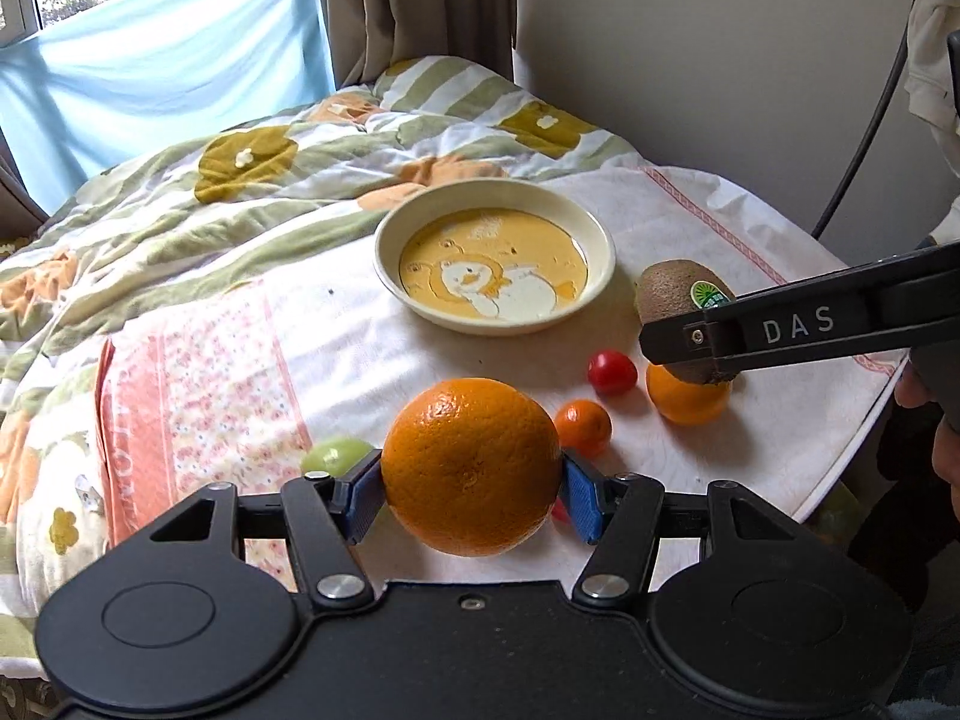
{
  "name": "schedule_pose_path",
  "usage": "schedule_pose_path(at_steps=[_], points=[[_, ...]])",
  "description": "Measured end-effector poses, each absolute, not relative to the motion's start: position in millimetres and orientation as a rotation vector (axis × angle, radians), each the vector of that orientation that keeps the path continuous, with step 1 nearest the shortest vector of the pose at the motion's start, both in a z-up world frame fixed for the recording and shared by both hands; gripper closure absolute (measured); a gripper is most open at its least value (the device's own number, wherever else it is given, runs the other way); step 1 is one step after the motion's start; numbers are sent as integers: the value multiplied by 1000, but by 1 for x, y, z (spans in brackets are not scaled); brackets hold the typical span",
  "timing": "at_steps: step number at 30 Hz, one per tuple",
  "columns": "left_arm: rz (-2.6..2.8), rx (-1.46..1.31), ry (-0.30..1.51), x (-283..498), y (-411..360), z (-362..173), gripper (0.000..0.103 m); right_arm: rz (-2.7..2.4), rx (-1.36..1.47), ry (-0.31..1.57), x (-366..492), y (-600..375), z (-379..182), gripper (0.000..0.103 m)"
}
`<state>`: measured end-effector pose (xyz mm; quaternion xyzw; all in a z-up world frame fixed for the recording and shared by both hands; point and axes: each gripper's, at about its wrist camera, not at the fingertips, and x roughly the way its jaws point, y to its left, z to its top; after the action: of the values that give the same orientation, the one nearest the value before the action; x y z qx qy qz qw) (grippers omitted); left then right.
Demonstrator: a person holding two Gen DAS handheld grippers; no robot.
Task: Organize fruits
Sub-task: 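Carry the orange with the left tool while the right tool carries the kiwi to the duck bowl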
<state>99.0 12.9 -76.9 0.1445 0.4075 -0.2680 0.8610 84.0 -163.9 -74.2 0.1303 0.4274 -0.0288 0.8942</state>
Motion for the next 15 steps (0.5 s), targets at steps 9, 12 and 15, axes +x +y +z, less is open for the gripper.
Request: schedule_pose_path(at_steps=[9, 12, 15], points=[[-489, 254, 772, 142, -14, -38, 38, -11, 214, 824, 130, -199, -40, 39], [-465, 219, 767, 164, -24, -32, 38, 15, 174, 819, 153, -210, -34, 39], [-441, 196, 772, 189, -36, -30, 38, 48, 144, 822, 177, -222, -34, 39]])
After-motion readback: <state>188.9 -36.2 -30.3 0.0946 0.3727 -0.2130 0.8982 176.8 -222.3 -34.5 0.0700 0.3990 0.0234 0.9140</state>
